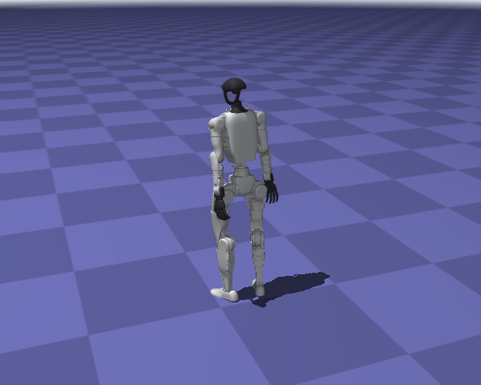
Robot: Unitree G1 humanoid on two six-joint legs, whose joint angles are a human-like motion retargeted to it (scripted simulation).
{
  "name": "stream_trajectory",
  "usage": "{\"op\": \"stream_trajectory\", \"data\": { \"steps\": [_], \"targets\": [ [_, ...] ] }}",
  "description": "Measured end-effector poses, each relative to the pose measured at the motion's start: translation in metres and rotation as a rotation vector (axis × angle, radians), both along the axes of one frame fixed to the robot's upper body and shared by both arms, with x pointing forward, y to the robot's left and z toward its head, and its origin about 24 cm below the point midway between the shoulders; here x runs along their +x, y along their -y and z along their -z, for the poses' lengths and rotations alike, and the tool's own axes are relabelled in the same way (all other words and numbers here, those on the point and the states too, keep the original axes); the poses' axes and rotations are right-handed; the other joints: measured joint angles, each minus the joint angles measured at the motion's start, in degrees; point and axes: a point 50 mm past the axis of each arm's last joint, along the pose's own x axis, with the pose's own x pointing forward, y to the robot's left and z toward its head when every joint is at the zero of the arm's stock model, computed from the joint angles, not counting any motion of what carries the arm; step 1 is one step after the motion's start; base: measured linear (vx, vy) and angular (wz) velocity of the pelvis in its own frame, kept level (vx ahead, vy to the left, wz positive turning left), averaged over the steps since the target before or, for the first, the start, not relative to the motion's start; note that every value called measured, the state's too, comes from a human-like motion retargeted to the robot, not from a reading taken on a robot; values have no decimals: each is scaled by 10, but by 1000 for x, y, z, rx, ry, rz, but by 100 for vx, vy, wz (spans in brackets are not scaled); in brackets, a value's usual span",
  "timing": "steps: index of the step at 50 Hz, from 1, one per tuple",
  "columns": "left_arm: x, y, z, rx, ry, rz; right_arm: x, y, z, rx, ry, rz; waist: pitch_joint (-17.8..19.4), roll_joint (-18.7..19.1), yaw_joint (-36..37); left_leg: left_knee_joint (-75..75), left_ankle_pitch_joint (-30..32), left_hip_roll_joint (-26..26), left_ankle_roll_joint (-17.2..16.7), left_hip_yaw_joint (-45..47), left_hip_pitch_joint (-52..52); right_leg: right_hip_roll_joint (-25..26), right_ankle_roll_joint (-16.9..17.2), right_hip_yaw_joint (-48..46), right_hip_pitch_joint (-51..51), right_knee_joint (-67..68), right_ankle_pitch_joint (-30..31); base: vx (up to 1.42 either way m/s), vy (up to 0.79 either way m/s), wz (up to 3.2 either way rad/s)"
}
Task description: Upper body actions
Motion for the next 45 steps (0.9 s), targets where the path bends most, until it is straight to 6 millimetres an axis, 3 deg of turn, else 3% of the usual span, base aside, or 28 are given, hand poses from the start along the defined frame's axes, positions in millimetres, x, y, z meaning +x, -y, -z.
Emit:
{"op": "stream_trajectory", "data": {
  "steps": [2,5,12,18,23,45],
  "targets": [
    [-11,2,-2,-30,-54,29,-1,-3,1,26,-3,24,-21,10,-22,-5,1,6,-3,1,-3,6,1,-13,4,-11,3,13,10,40],
    [-9,-1,-2,-31,-80,95,-2,-10,2,47,-4,69,-25,12,-37,-6,0,8,-2,3,1,10,-2,-21,13,-17,5,3,7,24],
    [22,-10,0,-3,24,192,-28,-17,3,87,-134,33,-42,-1,-12,-14,-5,-7,3,0,18,7,-7,-20,25,-18,9,11,6,-9],
    [46,-6,2,-9,108,161,-38,-14,2,33,-177,-76,-56,-2,-19,-17,-10,-13,8,-2,17,7,-8,-27,28,-25,15,5,8,4],
    [53,-6,2,-8,132,177,-41,-14,2,45,-194,-43,-58,-6,-18,-19,-15,-20,13,0,20,5,-10,-28,28,-28,23,4,6,-14],
    [-4,-5,-2,-17,-46,115,-46,-15,2,75,-206,16,-59,-13,-14,-29,-43,-51,39,10,39,-10,-13,-19,25,-27,58,5,8,-13]
  ]
}}
